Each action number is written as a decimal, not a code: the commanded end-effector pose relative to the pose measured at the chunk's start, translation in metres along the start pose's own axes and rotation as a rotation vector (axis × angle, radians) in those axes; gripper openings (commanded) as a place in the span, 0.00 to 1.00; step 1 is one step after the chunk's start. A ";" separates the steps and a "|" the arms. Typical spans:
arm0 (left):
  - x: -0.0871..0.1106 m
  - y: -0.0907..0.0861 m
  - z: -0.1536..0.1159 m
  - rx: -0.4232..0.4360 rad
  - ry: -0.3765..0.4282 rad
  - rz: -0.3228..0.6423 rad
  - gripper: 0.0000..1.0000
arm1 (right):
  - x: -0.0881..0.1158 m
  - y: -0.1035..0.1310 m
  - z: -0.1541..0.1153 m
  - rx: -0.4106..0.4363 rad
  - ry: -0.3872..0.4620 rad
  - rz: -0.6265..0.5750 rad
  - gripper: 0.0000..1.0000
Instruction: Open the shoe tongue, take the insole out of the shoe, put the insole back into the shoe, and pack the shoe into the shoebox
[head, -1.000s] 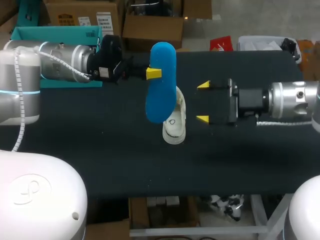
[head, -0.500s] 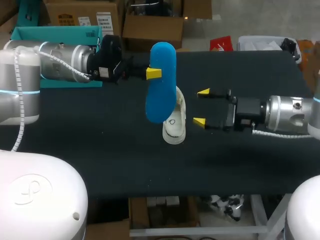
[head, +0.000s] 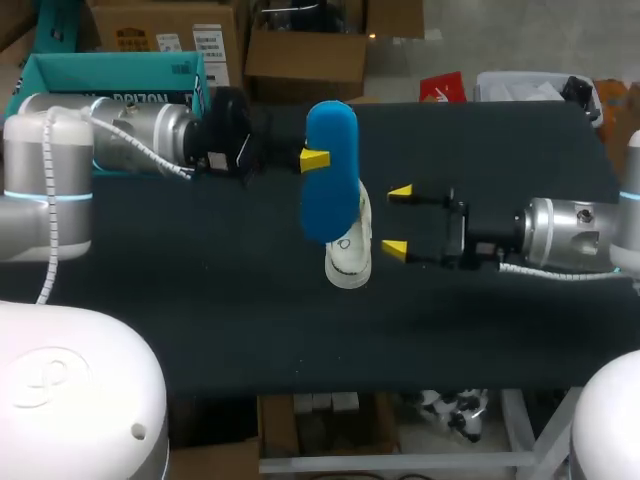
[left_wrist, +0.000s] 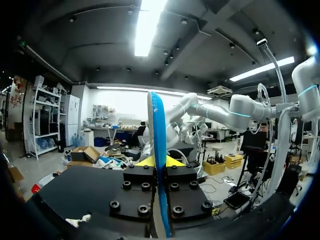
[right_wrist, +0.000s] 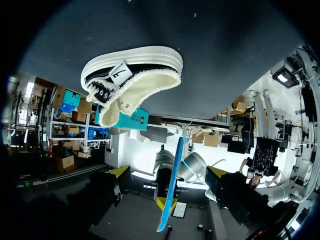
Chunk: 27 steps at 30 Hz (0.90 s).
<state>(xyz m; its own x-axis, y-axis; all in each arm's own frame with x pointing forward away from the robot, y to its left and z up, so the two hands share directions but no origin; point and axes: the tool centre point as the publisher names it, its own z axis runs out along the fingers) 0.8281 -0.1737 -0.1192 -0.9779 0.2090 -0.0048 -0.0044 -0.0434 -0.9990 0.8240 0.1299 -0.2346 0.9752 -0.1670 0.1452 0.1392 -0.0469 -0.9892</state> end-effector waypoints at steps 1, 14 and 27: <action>-0.010 0.017 0.004 0.039 0.054 0.058 0.00 | 0.006 0.009 0.006 0.037 -0.010 0.005 1.00; -0.017 0.038 0.032 0.028 0.082 0.164 0.00 | 0.008 0.012 0.023 0.063 -0.037 0.050 0.46; -0.023 0.049 0.040 0.010 0.084 0.166 0.00 | 0.006 0.010 0.029 0.051 -0.045 0.064 0.11</action>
<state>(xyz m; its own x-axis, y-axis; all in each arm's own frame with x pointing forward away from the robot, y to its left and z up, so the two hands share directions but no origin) 0.8410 -0.2182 -0.1635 -0.9440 0.2807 -0.1732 0.1542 -0.0888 -0.9840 0.8367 0.1573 -0.2448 0.9890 -0.1228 0.0829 0.0854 0.0151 -0.9962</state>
